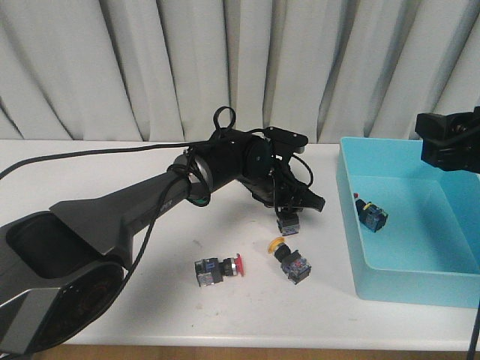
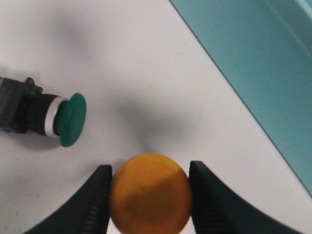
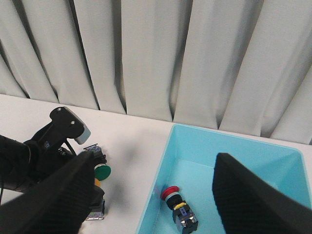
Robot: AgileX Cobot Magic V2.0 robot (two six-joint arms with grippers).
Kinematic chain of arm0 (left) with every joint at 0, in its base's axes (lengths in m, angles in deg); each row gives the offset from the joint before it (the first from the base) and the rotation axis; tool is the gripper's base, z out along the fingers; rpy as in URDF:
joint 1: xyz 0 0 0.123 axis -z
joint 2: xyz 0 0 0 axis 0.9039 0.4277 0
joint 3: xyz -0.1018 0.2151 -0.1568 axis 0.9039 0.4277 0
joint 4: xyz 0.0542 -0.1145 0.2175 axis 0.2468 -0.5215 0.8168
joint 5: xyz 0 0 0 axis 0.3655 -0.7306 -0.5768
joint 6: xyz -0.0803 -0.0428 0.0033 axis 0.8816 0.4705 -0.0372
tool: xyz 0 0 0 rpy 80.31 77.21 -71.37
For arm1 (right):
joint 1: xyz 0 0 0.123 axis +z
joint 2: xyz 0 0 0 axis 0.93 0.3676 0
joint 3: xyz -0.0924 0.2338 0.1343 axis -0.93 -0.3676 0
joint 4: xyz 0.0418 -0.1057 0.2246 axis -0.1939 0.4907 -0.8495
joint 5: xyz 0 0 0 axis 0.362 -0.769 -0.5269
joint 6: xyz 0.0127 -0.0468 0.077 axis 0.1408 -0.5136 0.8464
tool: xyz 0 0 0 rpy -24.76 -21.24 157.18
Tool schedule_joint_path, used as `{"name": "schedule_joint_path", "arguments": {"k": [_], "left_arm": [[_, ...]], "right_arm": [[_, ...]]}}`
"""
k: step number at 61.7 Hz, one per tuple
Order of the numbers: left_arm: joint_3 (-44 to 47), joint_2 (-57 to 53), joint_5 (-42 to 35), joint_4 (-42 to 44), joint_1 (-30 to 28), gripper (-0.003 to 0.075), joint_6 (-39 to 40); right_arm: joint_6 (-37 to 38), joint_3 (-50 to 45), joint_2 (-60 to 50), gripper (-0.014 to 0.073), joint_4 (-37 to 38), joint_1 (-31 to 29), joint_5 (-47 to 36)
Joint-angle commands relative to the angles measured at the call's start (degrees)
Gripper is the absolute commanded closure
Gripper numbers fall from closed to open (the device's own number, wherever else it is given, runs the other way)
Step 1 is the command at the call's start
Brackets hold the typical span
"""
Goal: Pick red and yellow buttons and place in box
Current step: 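Reach the left gripper down and grasp the yellow-capped button, then lift the yellow button with the left gripper toward the right gripper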
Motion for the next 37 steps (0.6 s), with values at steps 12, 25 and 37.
{"name": "schedule_joint_path", "arguments": {"k": [12,25,37], "left_arm": [[-1.88,-14.02,3.27,-3.00,-0.05,0.0727,0.06],[-1.88,-23.36,10.83,-3.04,-2.32,0.0726,0.15],[-1.88,-30.09,14.58,-3.04,-3.54,0.0726,0.62]], "right_arm": [[-4.70,1.62,1.97,0.0087,1.61,2.97,-3.84],[-13.72,1.62,6.96,0.0087,1.61,11.47,-4.31],[-14.16,1.62,10.93,0.0087,0.99,15.96,-5.69]]}}
